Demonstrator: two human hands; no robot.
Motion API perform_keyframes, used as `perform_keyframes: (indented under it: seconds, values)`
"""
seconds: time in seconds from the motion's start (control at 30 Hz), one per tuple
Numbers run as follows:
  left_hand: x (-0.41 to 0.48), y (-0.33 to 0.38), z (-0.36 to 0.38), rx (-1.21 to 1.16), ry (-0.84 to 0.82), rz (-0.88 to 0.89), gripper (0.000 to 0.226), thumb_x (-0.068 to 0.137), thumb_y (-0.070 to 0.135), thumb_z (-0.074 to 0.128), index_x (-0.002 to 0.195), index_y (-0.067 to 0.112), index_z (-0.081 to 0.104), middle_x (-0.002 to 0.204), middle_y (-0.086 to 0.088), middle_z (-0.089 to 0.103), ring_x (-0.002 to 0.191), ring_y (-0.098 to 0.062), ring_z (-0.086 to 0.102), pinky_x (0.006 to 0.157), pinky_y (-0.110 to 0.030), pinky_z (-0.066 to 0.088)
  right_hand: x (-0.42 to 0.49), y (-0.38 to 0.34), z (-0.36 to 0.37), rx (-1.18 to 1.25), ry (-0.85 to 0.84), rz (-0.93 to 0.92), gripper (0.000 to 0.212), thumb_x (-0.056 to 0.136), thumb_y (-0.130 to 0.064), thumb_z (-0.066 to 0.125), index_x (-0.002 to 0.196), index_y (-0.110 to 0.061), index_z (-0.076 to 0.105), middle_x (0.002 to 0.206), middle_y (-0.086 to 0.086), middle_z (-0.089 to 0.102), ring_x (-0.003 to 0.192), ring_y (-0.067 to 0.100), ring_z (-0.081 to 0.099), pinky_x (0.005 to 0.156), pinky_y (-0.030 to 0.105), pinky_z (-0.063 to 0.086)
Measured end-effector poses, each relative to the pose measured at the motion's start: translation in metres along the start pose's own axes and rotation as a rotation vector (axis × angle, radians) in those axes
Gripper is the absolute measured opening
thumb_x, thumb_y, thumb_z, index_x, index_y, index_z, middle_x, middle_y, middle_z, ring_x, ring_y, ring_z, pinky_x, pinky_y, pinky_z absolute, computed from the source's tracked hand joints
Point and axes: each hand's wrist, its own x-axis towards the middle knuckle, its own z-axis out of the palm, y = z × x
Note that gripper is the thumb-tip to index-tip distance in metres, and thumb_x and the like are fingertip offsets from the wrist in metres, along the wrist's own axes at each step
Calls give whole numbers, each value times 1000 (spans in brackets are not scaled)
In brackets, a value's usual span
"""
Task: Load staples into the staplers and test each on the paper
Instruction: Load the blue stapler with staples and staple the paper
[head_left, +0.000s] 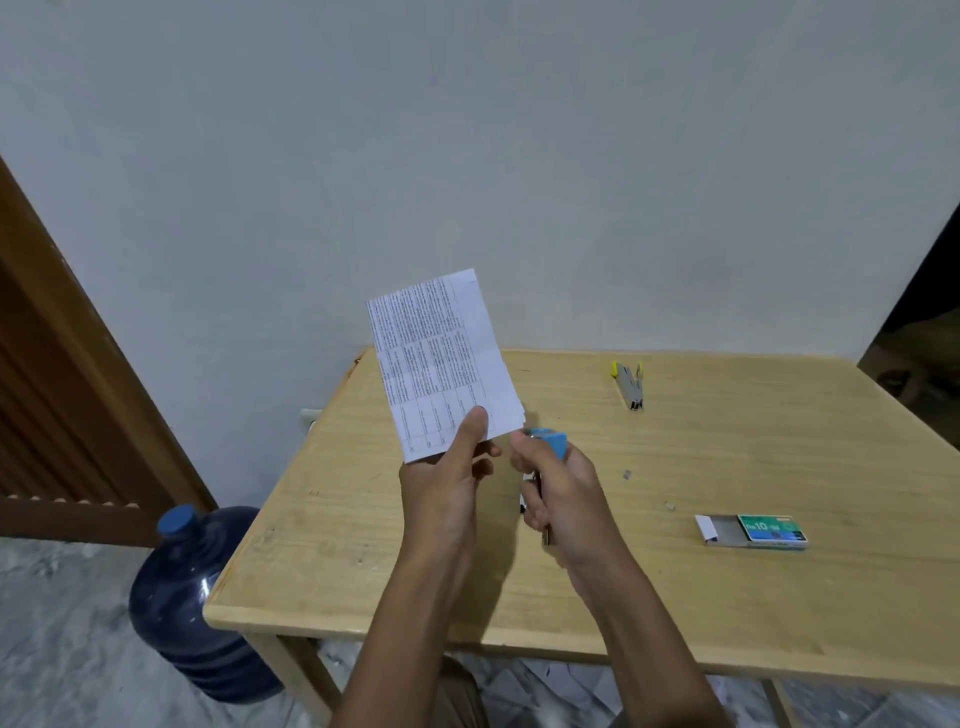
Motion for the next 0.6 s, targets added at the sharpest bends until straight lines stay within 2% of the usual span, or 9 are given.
perform_keyframes:
  seconds: [0.1, 0.23, 0.4, 0.5, 0.6]
  values:
    - [-1, 0, 2, 47, -8, 38, 21, 87, 16, 72, 75, 33, 78, 74, 3, 71, 69, -17, 62, 71, -35, 52, 4, 3, -4, 38, -190, 16, 31, 69, -48, 61, 79, -20, 51, 72, -5, 47, 40, 8, 30, 43, 22, 27]
    - [-7, -3, 5, 118, -23, 66, 13, 88, 20, 72, 76, 25, 77, 68, -4, 68, 59, -16, 61, 70, -37, 54, 9, 5, -3, 82, -295, 13, 40, 66, -50, 55, 81, -13, 45, 67, -6, 48, 39, 8, 32, 44, 23, 28]
    - [-9, -3, 3, 241, -23, 161, 14, 90, 20, 69, 76, 17, 67, 56, 10, 62, 50, 0, 55, 52, -17, 46, 9, 4, -3, 148, -295, -3, 33, 81, -41, 47, 87, -9, 43, 60, -9, 50, 38, 8, 32, 43, 21, 32]
    - [-9, -4, 0, 247, -55, 161, 5, 90, 18, 69, 85, 17, 69, 62, 14, 65, 51, 2, 56, 49, -14, 45, 9, 2, -4, 137, -256, 1, 38, 86, -45, 48, 95, -8, 45, 50, 1, 44, 39, 11, 33, 43, 21, 34]
    - [-7, -4, -2, 236, -100, 121, 9, 89, 22, 70, 97, 19, 73, 82, 9, 73, 67, 0, 63, 63, -16, 50, 5, -3, -6, 46, -211, -27, 46, 89, -56, 54, 86, -11, 47, 47, 6, 37, 45, 15, 33, 44, 18, 35]
